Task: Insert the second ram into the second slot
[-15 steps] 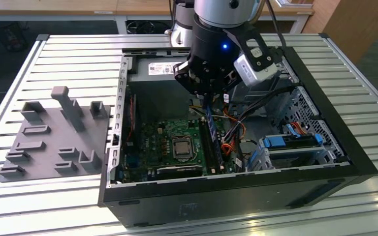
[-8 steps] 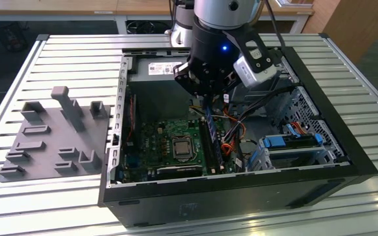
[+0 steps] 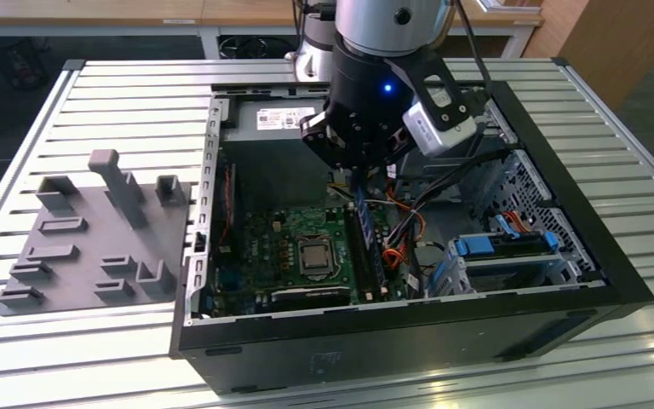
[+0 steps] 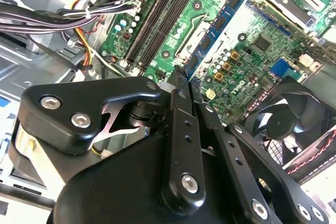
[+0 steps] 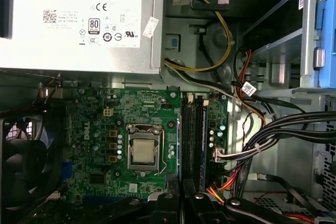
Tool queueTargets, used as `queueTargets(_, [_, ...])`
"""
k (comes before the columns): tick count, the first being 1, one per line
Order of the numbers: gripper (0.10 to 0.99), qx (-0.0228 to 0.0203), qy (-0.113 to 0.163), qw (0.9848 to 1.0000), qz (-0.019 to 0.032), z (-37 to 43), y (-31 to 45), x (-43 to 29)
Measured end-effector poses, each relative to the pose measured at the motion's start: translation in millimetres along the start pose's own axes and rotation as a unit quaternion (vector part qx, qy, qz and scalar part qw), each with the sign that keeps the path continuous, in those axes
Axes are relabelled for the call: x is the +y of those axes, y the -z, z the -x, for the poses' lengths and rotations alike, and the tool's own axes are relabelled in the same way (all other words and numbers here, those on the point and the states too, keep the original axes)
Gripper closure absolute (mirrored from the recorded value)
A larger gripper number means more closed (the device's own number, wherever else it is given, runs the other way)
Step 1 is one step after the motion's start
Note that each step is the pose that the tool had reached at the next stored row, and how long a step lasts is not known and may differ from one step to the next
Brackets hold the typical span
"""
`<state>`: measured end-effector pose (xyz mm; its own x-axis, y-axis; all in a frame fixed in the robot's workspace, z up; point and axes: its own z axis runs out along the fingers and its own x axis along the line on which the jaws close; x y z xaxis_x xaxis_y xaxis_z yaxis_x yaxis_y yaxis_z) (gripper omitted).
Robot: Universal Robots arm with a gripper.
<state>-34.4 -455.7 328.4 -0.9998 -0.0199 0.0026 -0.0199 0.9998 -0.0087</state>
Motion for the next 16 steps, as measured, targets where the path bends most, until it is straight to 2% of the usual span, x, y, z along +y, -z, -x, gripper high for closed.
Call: queueTargets(16, [0.949, 0.0, 0.0, 1.0, 0.0, 0.0, -6.5, 0.1])
